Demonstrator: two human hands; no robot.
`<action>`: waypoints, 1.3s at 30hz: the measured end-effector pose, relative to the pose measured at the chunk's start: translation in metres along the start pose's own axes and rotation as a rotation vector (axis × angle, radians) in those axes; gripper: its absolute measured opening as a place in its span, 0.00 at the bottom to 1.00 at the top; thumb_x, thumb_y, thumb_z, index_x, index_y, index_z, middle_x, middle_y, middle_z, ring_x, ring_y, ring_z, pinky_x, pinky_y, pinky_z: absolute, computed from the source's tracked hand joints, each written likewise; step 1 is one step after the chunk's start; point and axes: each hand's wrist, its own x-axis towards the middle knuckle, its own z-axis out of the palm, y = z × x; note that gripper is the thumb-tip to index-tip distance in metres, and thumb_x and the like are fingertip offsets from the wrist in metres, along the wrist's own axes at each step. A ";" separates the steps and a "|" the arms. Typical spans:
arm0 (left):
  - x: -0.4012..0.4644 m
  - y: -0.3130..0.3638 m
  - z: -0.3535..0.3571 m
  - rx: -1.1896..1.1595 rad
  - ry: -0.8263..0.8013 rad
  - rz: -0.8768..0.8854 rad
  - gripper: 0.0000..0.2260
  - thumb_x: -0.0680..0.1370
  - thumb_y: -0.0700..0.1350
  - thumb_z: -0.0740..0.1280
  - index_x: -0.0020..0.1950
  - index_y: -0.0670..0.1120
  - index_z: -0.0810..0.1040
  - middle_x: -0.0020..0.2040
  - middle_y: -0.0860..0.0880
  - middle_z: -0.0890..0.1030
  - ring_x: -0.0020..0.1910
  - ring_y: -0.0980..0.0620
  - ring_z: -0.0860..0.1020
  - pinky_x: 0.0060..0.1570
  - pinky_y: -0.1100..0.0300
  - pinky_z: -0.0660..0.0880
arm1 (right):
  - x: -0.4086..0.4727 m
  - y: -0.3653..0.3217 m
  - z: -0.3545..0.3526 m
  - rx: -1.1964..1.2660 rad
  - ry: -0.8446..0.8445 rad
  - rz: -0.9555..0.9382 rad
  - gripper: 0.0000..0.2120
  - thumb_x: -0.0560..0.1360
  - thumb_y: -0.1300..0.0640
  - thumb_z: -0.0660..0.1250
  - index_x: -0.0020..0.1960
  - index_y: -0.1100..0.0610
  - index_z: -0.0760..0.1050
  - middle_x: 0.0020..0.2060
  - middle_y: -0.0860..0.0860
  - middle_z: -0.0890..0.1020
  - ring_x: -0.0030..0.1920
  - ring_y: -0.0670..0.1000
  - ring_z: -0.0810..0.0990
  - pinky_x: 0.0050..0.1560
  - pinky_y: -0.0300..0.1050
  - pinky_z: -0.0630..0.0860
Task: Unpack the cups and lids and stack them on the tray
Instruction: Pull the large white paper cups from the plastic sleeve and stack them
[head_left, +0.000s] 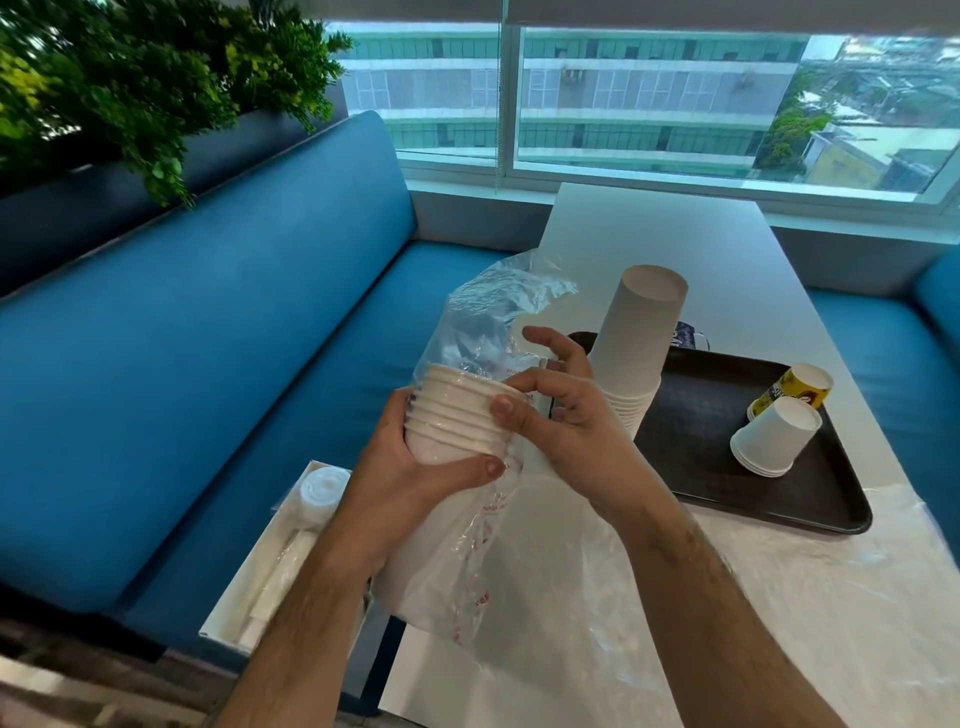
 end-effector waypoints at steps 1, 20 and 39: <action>-0.001 0.001 0.000 0.010 -0.008 -0.003 0.37 0.53 0.56 0.83 0.59 0.62 0.74 0.52 0.56 0.84 0.52 0.51 0.83 0.57 0.41 0.79 | 0.001 0.000 -0.001 0.007 0.022 -0.005 0.09 0.70 0.44 0.72 0.46 0.47 0.85 0.70 0.38 0.67 0.68 0.34 0.66 0.72 0.47 0.66; 0.001 -0.001 -0.011 -0.156 0.103 -0.013 0.40 0.53 0.56 0.85 0.62 0.57 0.75 0.55 0.50 0.85 0.54 0.46 0.84 0.57 0.39 0.79 | -0.003 0.003 -0.041 0.496 0.128 0.185 0.26 0.54 0.39 0.83 0.46 0.52 0.86 0.53 0.51 0.86 0.55 0.52 0.84 0.49 0.52 0.84; -0.003 0.004 -0.008 -0.233 0.120 -0.016 0.41 0.52 0.55 0.84 0.64 0.56 0.74 0.56 0.50 0.84 0.53 0.45 0.84 0.55 0.38 0.80 | -0.012 0.013 -0.033 0.313 -0.199 0.378 0.45 0.54 0.48 0.79 0.68 0.43 0.66 0.62 0.50 0.80 0.62 0.53 0.80 0.62 0.53 0.79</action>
